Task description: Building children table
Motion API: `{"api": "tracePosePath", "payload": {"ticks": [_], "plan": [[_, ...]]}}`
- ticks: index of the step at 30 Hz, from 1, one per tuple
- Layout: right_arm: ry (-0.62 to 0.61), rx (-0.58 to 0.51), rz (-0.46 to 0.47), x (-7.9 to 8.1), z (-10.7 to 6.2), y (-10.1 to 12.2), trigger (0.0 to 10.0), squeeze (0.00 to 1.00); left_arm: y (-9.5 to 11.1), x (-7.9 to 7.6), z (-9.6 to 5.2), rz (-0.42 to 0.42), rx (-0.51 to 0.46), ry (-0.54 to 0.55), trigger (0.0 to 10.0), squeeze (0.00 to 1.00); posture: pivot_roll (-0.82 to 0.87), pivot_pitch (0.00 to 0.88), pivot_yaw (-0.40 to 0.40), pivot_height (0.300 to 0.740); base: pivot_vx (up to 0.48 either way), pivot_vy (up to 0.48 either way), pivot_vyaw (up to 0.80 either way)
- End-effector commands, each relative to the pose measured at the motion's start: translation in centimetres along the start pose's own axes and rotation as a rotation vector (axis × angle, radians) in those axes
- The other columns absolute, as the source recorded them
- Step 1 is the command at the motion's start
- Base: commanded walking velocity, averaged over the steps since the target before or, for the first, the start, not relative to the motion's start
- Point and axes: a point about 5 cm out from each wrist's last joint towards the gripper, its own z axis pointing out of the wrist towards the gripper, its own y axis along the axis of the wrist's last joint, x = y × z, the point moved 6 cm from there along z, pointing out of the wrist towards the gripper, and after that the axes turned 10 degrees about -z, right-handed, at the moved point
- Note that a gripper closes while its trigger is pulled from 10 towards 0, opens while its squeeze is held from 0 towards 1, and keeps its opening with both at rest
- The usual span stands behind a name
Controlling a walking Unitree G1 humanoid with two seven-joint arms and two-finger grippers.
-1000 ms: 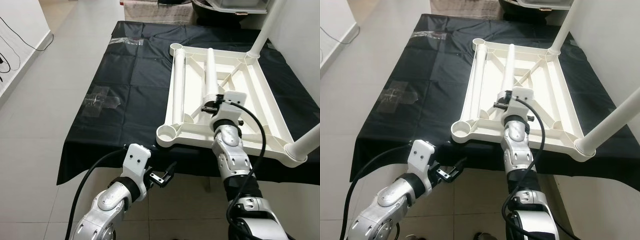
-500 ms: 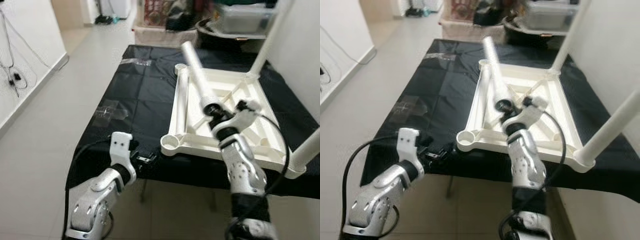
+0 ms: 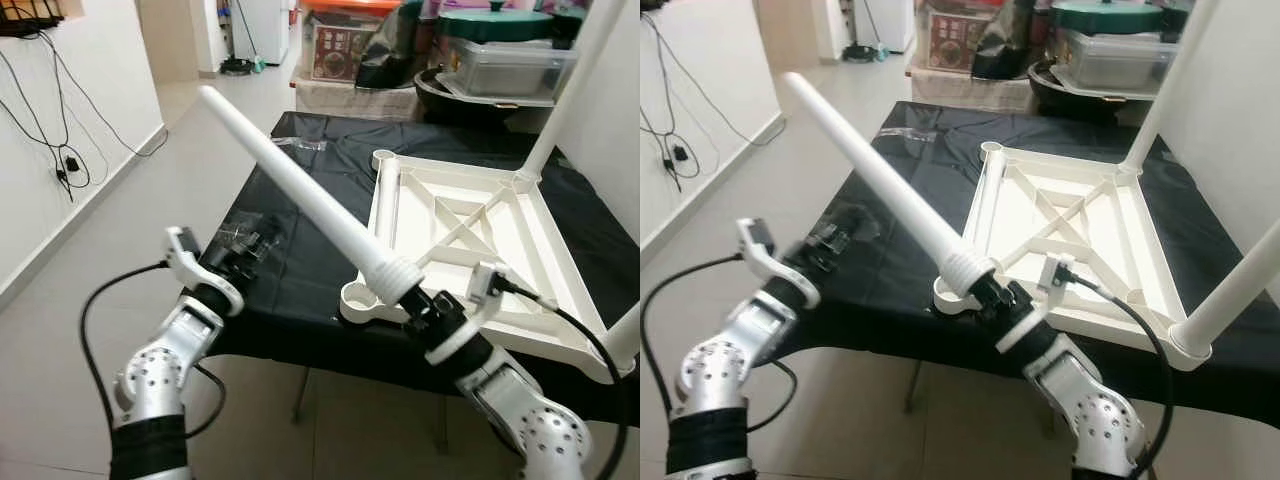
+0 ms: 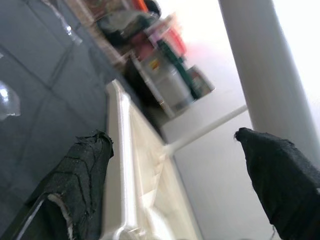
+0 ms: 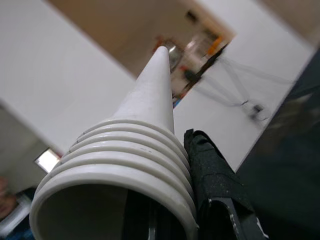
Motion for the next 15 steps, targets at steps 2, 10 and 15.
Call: {"api": "tracePosePath", "payload": {"ticks": [2, 10, 15], "plan": [[0.092, 0.057, 0.027, 1.6, -0.9, -0.7, 0.0, 0.00, 1.2, -0.4, -0.8, -0.096, -0.015, -0.064, 10.0, 0.00, 0.18, 0.000, -0.070, 0.740, 0.000, 0.000, 0.00], [0.069, 0.100, 0.067, 1.2, -2.0, -1.3, 0.0, 0.00, 1.1, -2.9, -1.3, -0.162, 0.052, -0.208, 10.0, 0.00, 0.18, 0.000, -0.068, 0.740, 0.000, 0.000, 0.00], [0.071, 0.139, 0.070, 1.3, -2.8, -1.7, 0.0, 0.00, 1.3, -4.0, -1.4, -0.205, 0.072, -0.264, 10.0, 0.00, 0.18, 0.000, -0.067, 0.740, 0.000, 0.000, 0.00]]}}
